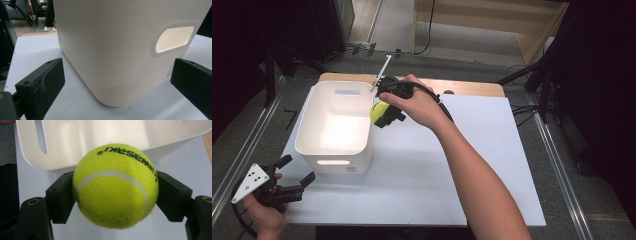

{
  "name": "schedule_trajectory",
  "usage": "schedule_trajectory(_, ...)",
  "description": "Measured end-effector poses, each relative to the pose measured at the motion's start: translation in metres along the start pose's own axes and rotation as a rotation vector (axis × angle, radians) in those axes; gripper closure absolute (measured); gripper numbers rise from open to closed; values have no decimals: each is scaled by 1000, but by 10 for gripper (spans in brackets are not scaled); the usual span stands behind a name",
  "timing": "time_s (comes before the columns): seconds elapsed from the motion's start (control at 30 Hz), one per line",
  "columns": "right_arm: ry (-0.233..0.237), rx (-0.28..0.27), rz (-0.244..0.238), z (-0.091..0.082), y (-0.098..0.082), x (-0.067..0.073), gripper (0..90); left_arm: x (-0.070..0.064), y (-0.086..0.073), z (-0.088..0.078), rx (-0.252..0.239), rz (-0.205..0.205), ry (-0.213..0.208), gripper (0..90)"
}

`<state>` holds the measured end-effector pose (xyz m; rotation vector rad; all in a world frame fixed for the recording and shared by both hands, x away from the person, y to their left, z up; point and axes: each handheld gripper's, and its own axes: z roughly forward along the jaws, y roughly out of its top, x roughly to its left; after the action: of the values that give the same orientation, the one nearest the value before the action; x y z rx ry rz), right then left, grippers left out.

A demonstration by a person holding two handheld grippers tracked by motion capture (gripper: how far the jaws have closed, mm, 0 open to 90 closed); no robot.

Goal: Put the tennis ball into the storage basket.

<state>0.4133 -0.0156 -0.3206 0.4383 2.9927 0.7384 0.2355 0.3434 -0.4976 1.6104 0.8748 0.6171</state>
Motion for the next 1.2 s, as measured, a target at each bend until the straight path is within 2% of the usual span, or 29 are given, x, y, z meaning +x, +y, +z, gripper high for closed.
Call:
schedule_trajectory(0.4, 2, -9, -19, -2, 14, 4, 226, 0, 0, 0, 2, -1, 1, 0)
schedule_trajectory(0.83, 14, -19, -54, 8, 33, 12, 225, 0, 0, 0, 0, -2, 0, 0)
schedule_trajectory(1.0, 18, -13, -45, 12, 38, 15, 225, 0, 0, 0, -1, -4, -2, 0)
schedule_trajectory(1.2, 23, -15, -60, 18, 43, 18, 225, 1, 0, 0, -2, -8, -2, 0)
